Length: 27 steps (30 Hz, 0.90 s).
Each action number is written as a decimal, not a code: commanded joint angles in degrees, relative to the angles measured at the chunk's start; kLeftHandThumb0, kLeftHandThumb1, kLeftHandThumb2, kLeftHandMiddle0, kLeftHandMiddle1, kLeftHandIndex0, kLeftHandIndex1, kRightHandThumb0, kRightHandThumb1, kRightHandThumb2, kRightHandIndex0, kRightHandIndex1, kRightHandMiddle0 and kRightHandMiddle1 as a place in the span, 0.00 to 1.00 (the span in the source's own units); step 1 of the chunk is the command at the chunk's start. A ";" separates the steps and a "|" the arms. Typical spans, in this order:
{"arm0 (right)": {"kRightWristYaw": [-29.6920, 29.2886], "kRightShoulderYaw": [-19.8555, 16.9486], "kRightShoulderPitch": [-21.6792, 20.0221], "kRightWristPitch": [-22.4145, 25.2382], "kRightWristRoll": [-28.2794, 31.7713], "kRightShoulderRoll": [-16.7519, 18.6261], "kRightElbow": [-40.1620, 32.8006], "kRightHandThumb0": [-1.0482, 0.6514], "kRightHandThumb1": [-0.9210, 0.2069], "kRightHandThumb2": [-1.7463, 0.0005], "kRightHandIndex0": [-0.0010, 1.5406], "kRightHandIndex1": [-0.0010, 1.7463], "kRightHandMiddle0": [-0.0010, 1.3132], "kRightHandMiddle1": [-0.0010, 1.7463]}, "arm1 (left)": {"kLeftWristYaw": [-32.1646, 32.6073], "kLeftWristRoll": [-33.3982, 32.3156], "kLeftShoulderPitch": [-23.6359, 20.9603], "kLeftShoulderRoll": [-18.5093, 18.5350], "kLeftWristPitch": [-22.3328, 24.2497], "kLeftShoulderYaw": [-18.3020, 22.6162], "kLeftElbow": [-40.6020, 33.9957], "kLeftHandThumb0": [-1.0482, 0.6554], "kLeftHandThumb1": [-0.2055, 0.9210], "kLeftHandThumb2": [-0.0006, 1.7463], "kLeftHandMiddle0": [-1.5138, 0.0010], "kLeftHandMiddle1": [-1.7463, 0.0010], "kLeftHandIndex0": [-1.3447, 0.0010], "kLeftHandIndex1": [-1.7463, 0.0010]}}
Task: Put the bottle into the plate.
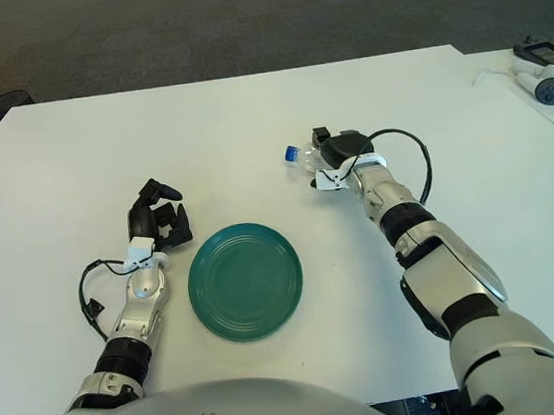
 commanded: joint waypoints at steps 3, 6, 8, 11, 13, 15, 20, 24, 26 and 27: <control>2.56 2.30 9.83 -2.61 1.49 2.91 5.04 0.61 0.77 0.17 0.61 0.72 0.52 1.00 | 0.62 1.19 8.96 -0.41 1.04 -0.62 6.06 0.31 0.36 0.84 0.17 0.00 0.48 0.00; 2.44 2.28 9.82 -3.10 1.81 2.90 4.91 0.62 0.82 0.13 0.64 0.73 0.54 1.00 | 0.49 1.16 9.10 -0.47 1.21 -0.70 5.77 0.31 0.35 0.84 0.17 0.00 0.47 0.00; 2.33 2.15 9.91 -3.58 2.16 2.87 4.77 0.62 0.84 0.11 0.65 0.74 0.55 1.00 | 0.21 0.91 9.14 -0.52 1.27 -0.66 5.74 0.31 0.35 0.84 0.17 0.00 0.47 0.00; 2.08 1.93 10.11 -4.25 2.52 2.83 4.58 0.62 0.87 0.08 0.66 0.75 0.55 1.00 | -0.06 0.64 9.12 -0.54 1.20 -0.57 5.87 0.31 0.34 0.85 0.18 0.00 0.47 0.00; 2.00 1.86 10.24 -4.67 2.66 2.76 4.47 0.62 0.88 0.08 0.67 0.76 0.55 1.00 | -0.02 0.60 9.09 -0.56 1.08 -0.53 5.95 0.31 0.34 0.85 0.18 0.00 0.46 0.00; 2.04 1.85 10.46 -5.11 2.74 2.62 4.18 0.62 0.89 0.07 0.67 0.76 0.55 1.00 | 0.06 0.72 9.08 -0.50 0.99 -0.57 5.99 0.31 0.33 0.85 0.18 0.00 0.46 0.00; 2.16 1.80 10.77 -5.80 2.73 2.46 3.89 0.62 0.89 0.06 0.67 0.78 0.55 1.00 | 0.13 0.86 9.07 -0.39 0.84 -0.61 6.08 0.31 0.33 0.86 0.17 0.00 0.46 0.00; 2.10 1.69 11.06 -6.13 2.81 2.46 3.72 0.62 0.89 0.06 0.67 0.78 0.55 1.00 | 0.33 0.95 9.05 -0.42 0.96 -0.59 6.12 0.31 0.33 0.86 0.17 0.00 0.46 0.00; 2.08 1.59 11.24 -6.22 2.89 2.42 3.48 0.62 0.89 0.06 0.67 0.78 0.55 1.00 | 0.46 1.01 9.04 -0.44 1.08 -0.57 6.12 0.31 0.33 0.86 0.17 0.00 0.46 0.00; 2.10 1.52 11.27 -6.29 2.93 2.40 3.45 0.62 0.89 0.06 0.67 0.79 0.54 1.00 | 0.55 1.05 8.95 -0.48 1.14 -0.57 6.21 0.31 0.33 0.86 0.17 0.00 0.46 0.00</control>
